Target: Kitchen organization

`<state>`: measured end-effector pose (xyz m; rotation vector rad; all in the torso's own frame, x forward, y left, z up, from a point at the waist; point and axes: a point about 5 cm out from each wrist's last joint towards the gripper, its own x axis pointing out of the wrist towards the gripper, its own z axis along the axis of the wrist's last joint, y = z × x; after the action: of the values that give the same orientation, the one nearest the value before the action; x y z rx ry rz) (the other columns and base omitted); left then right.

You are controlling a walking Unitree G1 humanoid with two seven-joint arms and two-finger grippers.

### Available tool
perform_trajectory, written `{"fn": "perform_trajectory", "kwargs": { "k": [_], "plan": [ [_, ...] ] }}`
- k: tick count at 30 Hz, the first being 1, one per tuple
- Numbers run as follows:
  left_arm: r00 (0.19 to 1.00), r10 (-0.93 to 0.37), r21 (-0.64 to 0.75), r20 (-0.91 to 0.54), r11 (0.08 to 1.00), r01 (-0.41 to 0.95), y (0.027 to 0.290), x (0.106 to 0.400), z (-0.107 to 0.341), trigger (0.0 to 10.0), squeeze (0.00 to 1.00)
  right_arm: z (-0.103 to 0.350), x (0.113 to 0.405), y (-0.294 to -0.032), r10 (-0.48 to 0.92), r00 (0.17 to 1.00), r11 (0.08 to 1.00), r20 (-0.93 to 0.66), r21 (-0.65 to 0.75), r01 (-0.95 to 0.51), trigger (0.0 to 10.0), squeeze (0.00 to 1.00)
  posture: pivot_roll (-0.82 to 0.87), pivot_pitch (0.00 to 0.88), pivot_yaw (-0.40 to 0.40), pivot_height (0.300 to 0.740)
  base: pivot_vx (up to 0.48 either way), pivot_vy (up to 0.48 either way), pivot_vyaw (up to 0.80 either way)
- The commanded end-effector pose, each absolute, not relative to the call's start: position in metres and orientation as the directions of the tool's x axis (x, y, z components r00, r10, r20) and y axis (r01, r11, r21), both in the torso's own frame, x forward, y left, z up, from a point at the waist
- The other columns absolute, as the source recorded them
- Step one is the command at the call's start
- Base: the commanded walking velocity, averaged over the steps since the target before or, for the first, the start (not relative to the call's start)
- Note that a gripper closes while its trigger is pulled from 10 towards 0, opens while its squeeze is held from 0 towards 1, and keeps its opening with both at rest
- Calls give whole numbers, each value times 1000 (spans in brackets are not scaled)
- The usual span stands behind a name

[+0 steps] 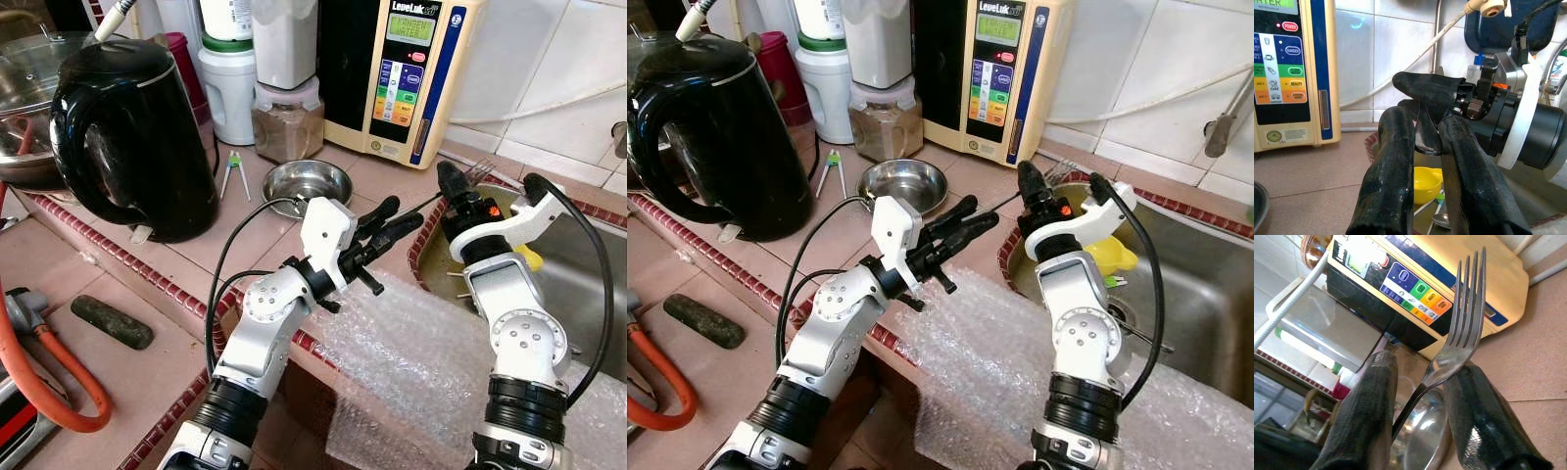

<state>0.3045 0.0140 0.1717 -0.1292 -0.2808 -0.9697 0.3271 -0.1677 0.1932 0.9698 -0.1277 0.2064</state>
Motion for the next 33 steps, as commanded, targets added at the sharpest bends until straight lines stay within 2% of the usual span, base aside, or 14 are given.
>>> {"fn": "perform_trajectory", "kwargs": {
  "k": [1, 6, 9, 14, 15, 16, 17, 18, 19, 20, 26, 29, 33],
  "plan": [
    [513, -801, 39, 309, 550, 834, 12, 303, 178, 0, 0, 191, 323, -161, 167, 966, 534, 195, 806, -255, 0, 0, -50, 45, 47, 740, 0, 0, 0],
    [509, -805, 40, 304, 545, 837, 12, 303, 178, 0, 0, 190, 320, -156, 204, 958, 502, 203, 818, -280, 0, 0, -49, 47, 52, 740, 0, 0, 0],
    [509, -807, 42, 300, 544, 838, 13, 303, 177, 0, 0, 189, 319, -156, 203, 960, 514, 194, 814, -273, 0, 0, -48, 49, 55, 740, 0, 0, 0],
    [510, -814, 51, 278, 542, 839, 14, 302, 172, 0, 0, 183, 322, -165, 134, 979, 543, 151, 816, -200, 0, 0, -45, 52, 61, 740, 0, 0, 0],
    [509, -818, 54, 269, 540, 840, 14, 302, 171, 3725, 0, 182, 323, -167, 117, 983, 555, 139, 812, -180, 0, 0, -45, 52, 61, 740, 0, 0, 0],
    [507, -820, 52, 265, 537, 842, 15, 302, 170, 4275, 0, 181, 324, -167, 104, 986, 555, 132, 815, -168, 0, 0, -43, 54, 65, 740, 0, 0, 0],
    [506, -823, 49, 260, 534, 844, 15, 302, 168, 5529, 0, 180, 324, -168, 93, 988, 556, 126, 816, -156, 0, 0, -43, 54, 65, 740, 0, 0, 0],
    [506, -825, 41, 252, 532, 846, 15, 302, 167, 10000, 20, 179, 325, -170, 70, 991, 569, 114, 811, -134, 0, 0, -40, 54, 68, 740, 0, 0, 0],
    [512, -822, 34, 248, 535, 844, 16, 302, 166, 10000, 882, 178, 325, -171, 59, 992, 576, 110, 808, -124, 0, 0, -40, 54, 68, 740, 0, 0, 0],
    [514, -823, 25, 241, 534, 845, 16, 303, 165, 10000, 1000, 177, 326, -173, 41, 994, 578, 103, 809, -107, 0, 0, -40, 54, 68, 740, 0, 0, 0],
    [509, -835, 14, 207, 523, 852, 19, 303, 162, 10000, 1000, 172, 329, -191, -147, 987, 593, 58, 804, 41, 0, 0, -30, 51, 80, 740, 0, 0, 0],
    [553, -817, 48, 167, 566, 823, 27, 307, 159, 10000, 1000, 172, 331, -202, -256, 966, 581, 46, 806, 116, 0, 0, -24, 52, 95, 740, 0, 0, 0],
    [558, -820, 37, 127, 566, 823, 39, 307, 154, 10000, 1000, 169, 328, -218, -378, 926, 586, 24, 780, 219, 0, 0, -19, 54, 104, 740, 0, 0, 0]
  ]
}}
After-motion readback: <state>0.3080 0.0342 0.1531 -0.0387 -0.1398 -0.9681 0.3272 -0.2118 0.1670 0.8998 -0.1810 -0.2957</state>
